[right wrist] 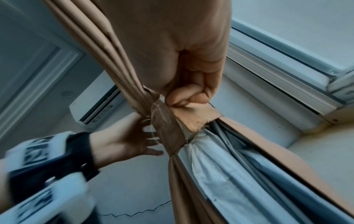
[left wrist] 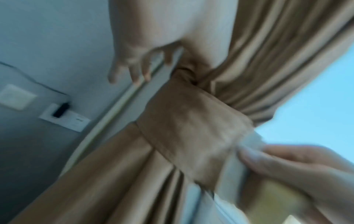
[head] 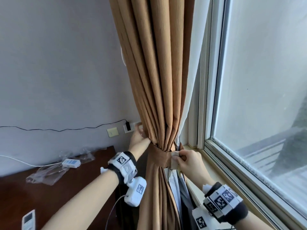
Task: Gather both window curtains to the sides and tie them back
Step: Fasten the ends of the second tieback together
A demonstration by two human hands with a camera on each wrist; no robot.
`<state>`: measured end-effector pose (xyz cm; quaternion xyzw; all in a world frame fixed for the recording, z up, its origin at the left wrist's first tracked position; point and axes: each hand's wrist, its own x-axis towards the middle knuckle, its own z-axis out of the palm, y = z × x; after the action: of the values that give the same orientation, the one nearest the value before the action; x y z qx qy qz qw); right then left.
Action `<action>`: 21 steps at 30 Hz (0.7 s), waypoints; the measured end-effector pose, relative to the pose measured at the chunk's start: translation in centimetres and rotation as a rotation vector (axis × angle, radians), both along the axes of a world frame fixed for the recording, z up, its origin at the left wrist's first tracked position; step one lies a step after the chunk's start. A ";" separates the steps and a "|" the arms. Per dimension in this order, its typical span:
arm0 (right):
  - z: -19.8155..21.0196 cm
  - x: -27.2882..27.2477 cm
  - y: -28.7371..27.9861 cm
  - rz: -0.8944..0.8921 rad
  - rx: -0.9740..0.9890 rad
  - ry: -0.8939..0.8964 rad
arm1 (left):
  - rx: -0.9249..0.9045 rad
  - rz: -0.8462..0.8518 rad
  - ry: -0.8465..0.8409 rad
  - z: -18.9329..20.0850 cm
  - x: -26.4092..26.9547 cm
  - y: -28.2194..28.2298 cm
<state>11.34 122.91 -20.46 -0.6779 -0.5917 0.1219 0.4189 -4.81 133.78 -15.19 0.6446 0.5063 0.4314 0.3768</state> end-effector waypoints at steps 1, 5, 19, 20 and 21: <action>-0.1 0.1 0.0 -0.009 0.003 0.019 | 0.123 0.081 -0.012 -0.2 -0.2 -0.8; -0.4 0.1 0.1 0.007 -0.007 0.090 | 0.923 -0.117 0.034 0.7 -1.1 -5.3; 0.6 0.8 -0.4 0.061 -0.122 0.213 | 0.992 -0.433 1.103 -0.3 1.1 -3.8; 0.6 0.9 -0.5 0.066 -0.126 0.214 | 0.993 -0.423 1.102 -0.3 1.3 -3.8; 0.6 1.0 -0.6 0.077 -0.122 0.231 | 0.980 -0.426 1.093 -0.3 1.5 -3.8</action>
<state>12.34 122.33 -19.84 -0.6604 -0.5564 0.2509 0.4374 -3.35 130.00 -15.52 0.9437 0.2362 0.1443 -0.1813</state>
